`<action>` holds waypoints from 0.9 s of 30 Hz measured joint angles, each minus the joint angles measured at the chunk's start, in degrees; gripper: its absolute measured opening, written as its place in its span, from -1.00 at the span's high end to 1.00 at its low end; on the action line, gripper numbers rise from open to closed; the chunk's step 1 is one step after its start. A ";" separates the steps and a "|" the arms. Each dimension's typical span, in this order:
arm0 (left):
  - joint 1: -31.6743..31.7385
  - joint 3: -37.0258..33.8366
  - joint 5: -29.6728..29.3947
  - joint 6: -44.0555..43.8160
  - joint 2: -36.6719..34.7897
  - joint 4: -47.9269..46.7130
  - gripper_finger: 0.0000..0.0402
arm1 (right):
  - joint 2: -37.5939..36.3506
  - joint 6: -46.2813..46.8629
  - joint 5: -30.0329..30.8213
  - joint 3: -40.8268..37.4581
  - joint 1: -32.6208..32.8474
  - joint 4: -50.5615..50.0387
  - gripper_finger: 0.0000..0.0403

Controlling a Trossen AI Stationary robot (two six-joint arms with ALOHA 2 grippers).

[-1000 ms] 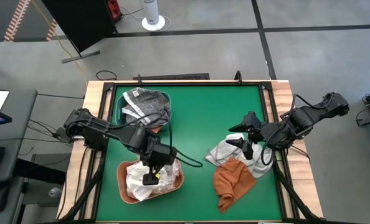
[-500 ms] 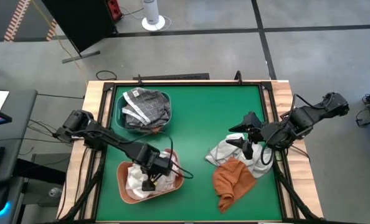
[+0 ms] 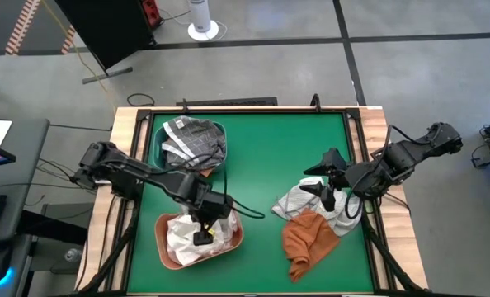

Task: Sort microfiber towel by color & place in baskets
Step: Put the gray microfiber towel into the orange bin

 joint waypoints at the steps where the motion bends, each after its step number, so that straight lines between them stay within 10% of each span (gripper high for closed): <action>1: 0.00 1.21 0.42 0.61 -0.02 -1.02 -0.75 | 0.00 0.00 0.00 0.00 0.00 -0.28 -0.42; 11: 0.33 9.99 -2.34 0.85 -0.04 -5.88 -0.75 | 1.74 1.10 -0.94 -1.27 0.13 -8.36 -0.42; 27: 0.04 11.63 -15.89 -4.80 -0.02 3.59 -0.75 | 13.69 5.05 -16.68 -23.89 -10.57 -4.78 -0.42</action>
